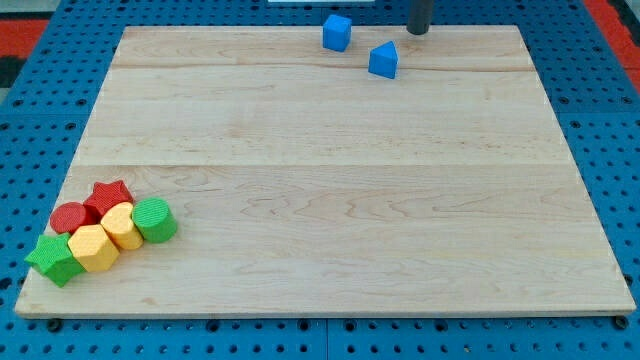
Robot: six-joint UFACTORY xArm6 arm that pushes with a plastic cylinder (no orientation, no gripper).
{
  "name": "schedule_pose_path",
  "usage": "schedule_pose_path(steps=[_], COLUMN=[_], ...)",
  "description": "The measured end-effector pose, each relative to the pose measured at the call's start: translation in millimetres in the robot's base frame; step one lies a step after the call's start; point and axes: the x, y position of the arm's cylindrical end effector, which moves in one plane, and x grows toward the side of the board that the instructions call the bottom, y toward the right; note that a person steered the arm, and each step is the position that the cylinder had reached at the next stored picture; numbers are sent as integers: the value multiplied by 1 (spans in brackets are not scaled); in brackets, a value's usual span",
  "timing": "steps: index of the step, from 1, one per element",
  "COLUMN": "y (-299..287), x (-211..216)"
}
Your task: Push a blue cube left to the blue triangle
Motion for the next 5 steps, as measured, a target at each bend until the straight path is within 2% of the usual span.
schedule_pose_path(steps=[5], y=[-143], x=[1])
